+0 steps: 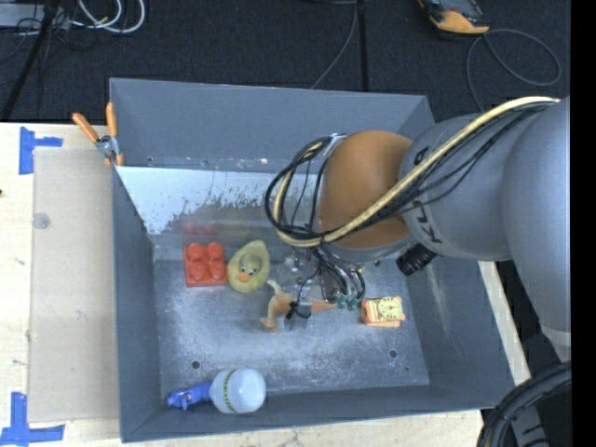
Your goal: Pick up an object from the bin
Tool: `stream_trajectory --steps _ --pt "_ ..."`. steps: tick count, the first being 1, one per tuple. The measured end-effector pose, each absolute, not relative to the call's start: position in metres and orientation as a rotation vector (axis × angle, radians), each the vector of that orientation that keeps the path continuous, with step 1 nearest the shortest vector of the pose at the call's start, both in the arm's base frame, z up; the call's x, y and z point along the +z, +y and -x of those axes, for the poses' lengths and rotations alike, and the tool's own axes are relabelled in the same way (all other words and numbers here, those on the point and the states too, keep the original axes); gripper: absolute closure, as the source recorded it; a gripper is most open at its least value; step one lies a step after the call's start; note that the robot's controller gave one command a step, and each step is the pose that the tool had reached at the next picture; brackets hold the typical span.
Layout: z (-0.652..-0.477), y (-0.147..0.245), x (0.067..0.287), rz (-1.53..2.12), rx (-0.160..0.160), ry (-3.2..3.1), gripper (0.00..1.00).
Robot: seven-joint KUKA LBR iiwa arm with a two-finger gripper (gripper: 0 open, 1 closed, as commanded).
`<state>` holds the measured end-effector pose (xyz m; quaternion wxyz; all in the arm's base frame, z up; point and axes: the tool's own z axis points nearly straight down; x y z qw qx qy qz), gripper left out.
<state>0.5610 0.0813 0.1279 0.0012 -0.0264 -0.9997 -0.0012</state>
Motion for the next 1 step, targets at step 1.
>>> stream_trajectory --steps 1 --pt "-0.561 0.0812 0.1351 0.084 -0.004 -3.138 1.0"
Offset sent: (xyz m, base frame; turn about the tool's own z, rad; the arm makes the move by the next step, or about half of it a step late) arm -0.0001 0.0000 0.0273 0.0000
